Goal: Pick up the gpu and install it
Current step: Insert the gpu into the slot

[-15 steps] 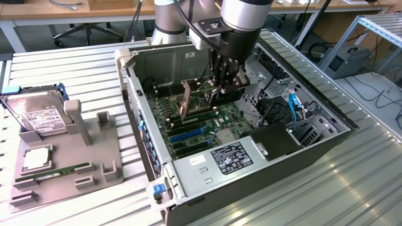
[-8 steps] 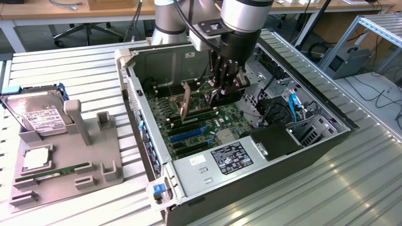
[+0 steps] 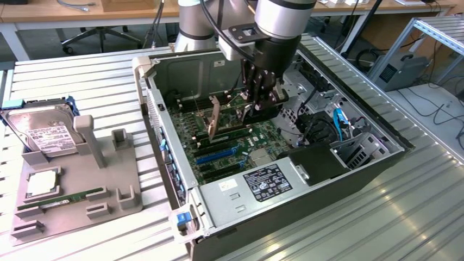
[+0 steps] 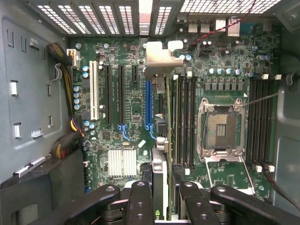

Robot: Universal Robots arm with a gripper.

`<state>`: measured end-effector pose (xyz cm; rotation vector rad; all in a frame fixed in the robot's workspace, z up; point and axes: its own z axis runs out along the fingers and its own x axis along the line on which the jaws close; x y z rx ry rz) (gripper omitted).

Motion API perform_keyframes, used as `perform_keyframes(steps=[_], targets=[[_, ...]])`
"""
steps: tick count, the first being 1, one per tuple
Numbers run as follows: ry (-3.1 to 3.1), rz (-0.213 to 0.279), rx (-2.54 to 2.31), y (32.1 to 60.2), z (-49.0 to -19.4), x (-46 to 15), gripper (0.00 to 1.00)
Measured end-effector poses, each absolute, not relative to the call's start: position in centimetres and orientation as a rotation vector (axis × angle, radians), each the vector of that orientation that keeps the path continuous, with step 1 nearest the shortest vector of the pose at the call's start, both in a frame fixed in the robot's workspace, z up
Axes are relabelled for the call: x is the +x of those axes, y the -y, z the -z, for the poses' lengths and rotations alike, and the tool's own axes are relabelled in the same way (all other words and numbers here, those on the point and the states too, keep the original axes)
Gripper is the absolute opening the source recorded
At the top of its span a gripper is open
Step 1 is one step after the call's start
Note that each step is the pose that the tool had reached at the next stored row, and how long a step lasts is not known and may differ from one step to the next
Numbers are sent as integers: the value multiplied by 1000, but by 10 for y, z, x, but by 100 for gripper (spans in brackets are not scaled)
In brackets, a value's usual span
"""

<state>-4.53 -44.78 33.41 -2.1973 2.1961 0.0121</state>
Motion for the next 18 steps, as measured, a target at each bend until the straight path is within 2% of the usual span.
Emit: perform_keyframes(steps=[18], targets=[[-2196, -12, -2197, 451, -331, -45, 27]])
